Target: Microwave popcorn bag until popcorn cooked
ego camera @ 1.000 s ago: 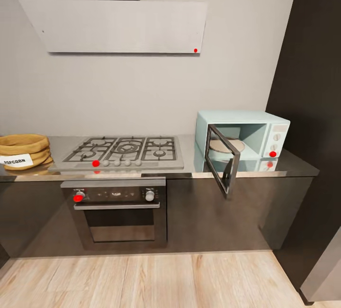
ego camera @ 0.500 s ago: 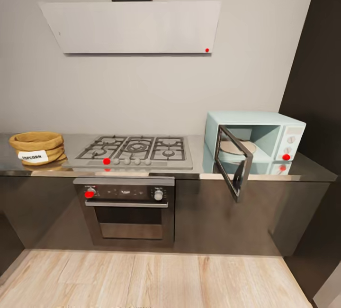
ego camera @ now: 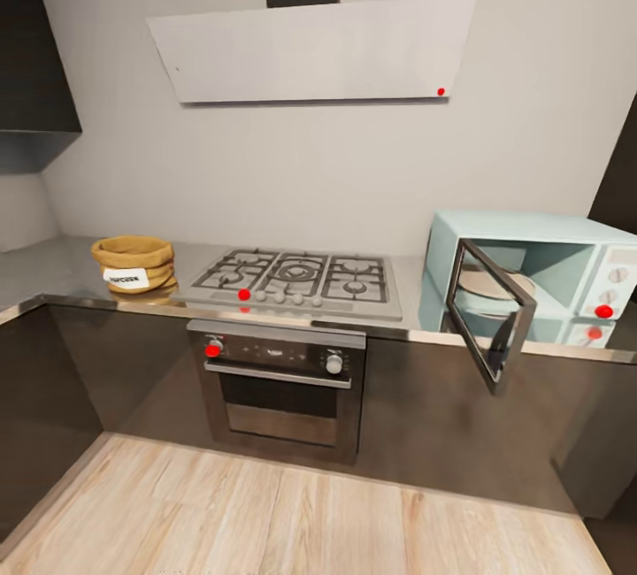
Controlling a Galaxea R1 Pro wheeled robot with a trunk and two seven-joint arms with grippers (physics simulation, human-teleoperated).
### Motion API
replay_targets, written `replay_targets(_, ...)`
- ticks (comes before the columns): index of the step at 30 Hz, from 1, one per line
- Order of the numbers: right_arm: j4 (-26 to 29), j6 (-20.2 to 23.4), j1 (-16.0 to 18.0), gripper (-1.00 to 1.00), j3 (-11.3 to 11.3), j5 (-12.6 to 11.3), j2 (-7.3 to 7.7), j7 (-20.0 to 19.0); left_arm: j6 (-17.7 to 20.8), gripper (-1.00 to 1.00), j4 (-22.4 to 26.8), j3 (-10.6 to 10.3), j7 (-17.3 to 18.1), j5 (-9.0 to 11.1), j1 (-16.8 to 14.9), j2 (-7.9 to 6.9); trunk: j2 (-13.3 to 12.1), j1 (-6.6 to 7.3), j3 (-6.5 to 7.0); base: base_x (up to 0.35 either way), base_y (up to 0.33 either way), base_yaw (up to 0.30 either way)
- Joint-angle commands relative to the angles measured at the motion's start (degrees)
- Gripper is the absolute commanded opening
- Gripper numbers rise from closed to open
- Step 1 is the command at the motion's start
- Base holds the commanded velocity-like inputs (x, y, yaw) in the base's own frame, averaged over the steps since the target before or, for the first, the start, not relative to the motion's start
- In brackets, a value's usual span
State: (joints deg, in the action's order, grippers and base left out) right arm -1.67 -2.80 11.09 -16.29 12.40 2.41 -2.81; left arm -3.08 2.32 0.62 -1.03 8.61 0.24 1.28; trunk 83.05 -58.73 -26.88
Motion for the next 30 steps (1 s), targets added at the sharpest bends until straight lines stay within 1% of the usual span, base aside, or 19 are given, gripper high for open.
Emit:
replay_targets(1,-0.18,-0.29,0.07,1.0,-0.5,0.27,0.12,-0.06,-0.08,1.0,0.07,0.01,-0.11,0.37,0.03,0.03,0.03,0.0,-0.05,0.0,0.0,0.3)
replay_targets(13,-0.18,-0.11,0.07,1.0,-0.63,-0.1,0.44,0.0,-0.08,1.0,0.13,0.08,-0.16,0.35,0.03,0.11,0.03,0.0,-0.05,0.0,0.0,0.3)
replay_targets(23,-0.18,-0.16,0.07,1.0,-0.51,-0.09,0.12,0.0,-0.09,1.0,0.14,0.08,-0.2,0.35,0.03,0.08,0.03,0.0,-0.05,0.0,0.0,0.3)
replay_targets(30,-0.18,-0.35,0.07,1.0,-0.5,-0.09,-0.03,0.0,-0.08,1.0,0.14,0.11,-0.89,0.35,0.03,0.11,0.03,0.0,-0.05,0.0,0.0,0.3)
